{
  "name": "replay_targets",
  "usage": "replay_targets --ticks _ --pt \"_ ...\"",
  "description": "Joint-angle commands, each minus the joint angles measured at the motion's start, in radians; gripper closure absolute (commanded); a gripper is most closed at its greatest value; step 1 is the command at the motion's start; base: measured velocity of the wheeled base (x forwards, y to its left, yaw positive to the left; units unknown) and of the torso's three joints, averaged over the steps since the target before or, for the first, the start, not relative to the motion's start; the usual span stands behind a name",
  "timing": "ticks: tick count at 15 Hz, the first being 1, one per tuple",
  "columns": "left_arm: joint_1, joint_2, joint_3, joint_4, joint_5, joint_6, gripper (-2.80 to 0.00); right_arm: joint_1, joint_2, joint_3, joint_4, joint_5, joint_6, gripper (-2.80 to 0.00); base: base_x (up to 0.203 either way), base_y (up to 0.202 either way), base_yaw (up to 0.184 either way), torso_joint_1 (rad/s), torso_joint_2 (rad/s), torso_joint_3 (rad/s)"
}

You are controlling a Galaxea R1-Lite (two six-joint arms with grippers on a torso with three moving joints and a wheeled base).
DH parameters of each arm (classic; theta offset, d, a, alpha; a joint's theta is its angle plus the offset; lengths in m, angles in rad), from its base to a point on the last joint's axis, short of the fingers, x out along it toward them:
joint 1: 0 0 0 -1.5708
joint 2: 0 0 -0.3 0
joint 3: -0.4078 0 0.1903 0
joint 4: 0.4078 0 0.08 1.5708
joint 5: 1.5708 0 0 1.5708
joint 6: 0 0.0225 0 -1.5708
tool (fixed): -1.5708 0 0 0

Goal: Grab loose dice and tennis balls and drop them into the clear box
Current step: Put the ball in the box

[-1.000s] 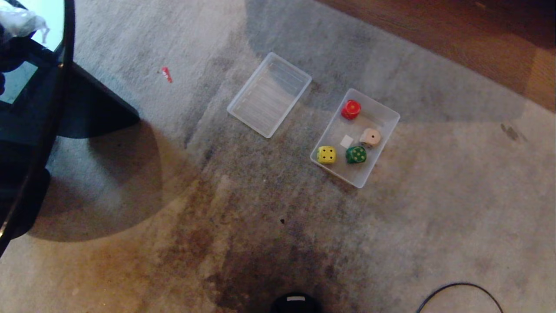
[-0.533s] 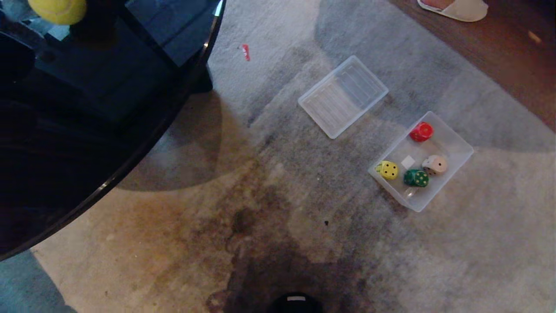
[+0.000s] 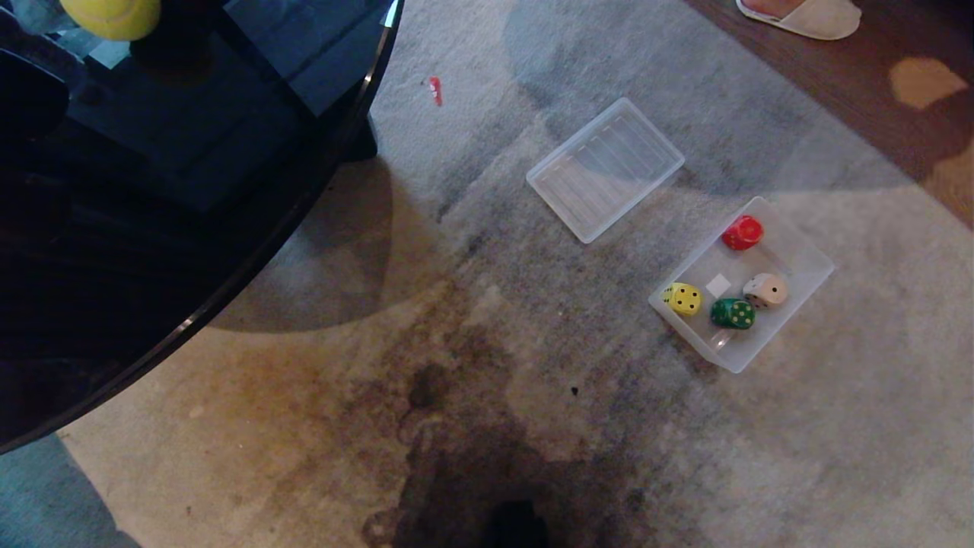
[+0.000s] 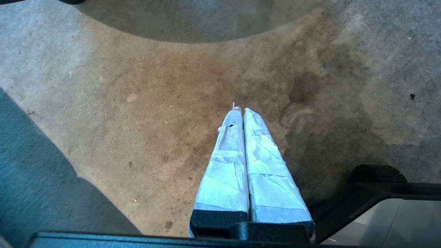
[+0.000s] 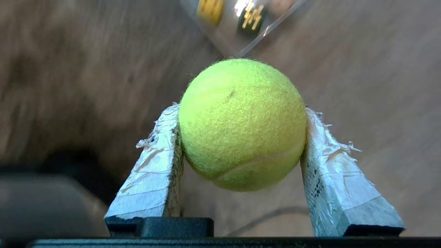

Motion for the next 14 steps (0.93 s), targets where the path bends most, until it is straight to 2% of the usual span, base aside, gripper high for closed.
replay_targets --ticks 1,3,6,11,14 --pt "0.000 0.000 0.000 0.000 0.000 0.000 0.00 -0.001 0.135 -0.100 0.035 -0.010 0.018 0.00 0.000 0.000 0.000 0.000 0.00 0.000" --pt "0.000 0.000 0.000 0.000 0.000 0.000 0.00 -0.002 0.380 -0.194 0.039 -0.015 0.071 0.00 0.000 0.000 0.000 0.000 0.00 0.000" --pt "0.000 0.000 0.000 0.000 0.000 0.000 0.00 -0.011 0.840 -0.332 -0.060 -0.032 0.161 0.00 0.000 0.000 0.000 0.000 0.00 0.000" --pt "0.000 0.000 0.000 0.000 0.000 0.000 0.00 -0.052 1.557 -0.575 -0.452 -0.083 0.263 0.00 0.000 0.000 0.000 0.000 0.00 0.000" --pt "0.000 0.000 0.000 0.000 0.000 0.000 0.00 -0.079 1.868 -0.741 -0.666 -0.104 0.285 0.00 0.000 0.000 0.000 0.000 0.00 0.000"
